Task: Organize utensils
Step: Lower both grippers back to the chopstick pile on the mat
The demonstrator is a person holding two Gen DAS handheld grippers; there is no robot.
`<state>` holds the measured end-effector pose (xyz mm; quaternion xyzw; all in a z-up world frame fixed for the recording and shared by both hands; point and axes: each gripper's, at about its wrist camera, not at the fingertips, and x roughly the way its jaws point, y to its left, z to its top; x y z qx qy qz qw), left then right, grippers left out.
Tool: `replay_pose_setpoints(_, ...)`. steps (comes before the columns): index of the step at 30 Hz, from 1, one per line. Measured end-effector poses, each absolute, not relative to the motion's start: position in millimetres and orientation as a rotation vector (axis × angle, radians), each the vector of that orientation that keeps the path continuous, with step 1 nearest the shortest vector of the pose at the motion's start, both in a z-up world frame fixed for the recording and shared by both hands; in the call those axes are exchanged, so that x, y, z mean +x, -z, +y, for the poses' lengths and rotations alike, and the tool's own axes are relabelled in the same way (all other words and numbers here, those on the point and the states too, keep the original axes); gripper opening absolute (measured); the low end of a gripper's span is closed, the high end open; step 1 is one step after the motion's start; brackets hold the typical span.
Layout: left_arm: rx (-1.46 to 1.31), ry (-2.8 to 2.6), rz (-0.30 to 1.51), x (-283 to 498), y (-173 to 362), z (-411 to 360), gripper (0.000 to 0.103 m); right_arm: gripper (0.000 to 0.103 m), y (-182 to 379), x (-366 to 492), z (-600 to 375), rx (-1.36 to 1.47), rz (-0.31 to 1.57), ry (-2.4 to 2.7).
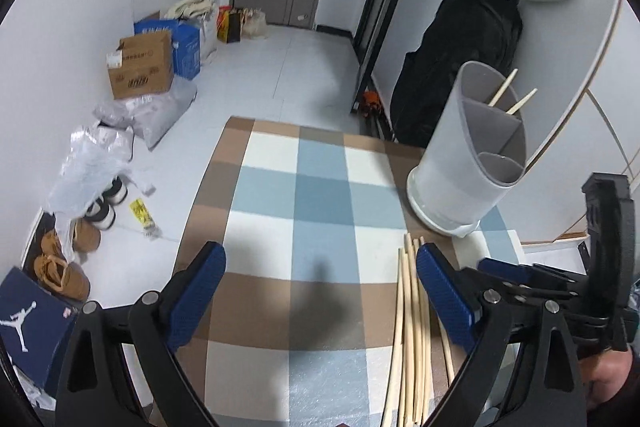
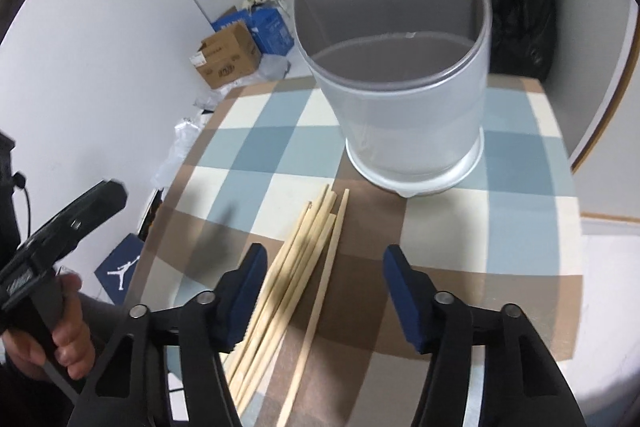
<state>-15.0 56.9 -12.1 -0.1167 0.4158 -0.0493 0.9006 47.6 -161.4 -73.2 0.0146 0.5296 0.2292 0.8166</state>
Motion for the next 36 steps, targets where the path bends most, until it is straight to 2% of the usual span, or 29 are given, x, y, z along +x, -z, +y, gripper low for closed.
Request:
replay_pose_setpoints(3, -0.282, 0.094, 0.878, -14, 15, 66, 0.093, 0.049, 81, 55, -148, 0.016, 1.148, -0.491)
replay_pose_setpoints(5, -0.313, 0.094, 0.890, -12, 17, 72, 0.093, 0.036, 88, 62, -137, -0.007, 1.173, -0.493)
replay_pose_setpoints(7, -0.334, 0.089, 0.895, -11, 18, 76, 0.093, 0.034, 92, 67, -129, -0.030, 1.182, -0.485)
replay_pose_setpoints(19, -0.380, 0.098, 0.890, -9, 15, 87, 0.093, 0.035, 104, 89, -101, -0.164, 1.183, -0.395)
replay_pose_setpoints(21, -0.386, 0.098, 0.890, -9, 14, 88, 0.093, 0.030, 105, 87, -95, -0.220, 1.171, -0.384)
replay_pose_setpoints(22, -0.391, 0.098, 0.889, -8, 14, 89, 0.093, 0.021, 106, 85, -90, -0.243, 1.169, -0.385)
replay_pose_setpoints(24, -0.398, 0.096, 0.888, -8, 14, 91, 0.093, 0.016, 106, 81, -84, -0.291, 1.149, -0.379)
replay_pose_setpoints(25, -0.402, 0.093, 0.888, -8, 14, 91, 0.093, 0.007, 105, 79, -83, -0.297, 1.146, -0.384)
replay_pose_setpoints(36, -0.413, 0.095, 0.891, -8, 14, 91, 0.093, 0.004, 64, 64, -111, -0.158, 1.019, -0.422)
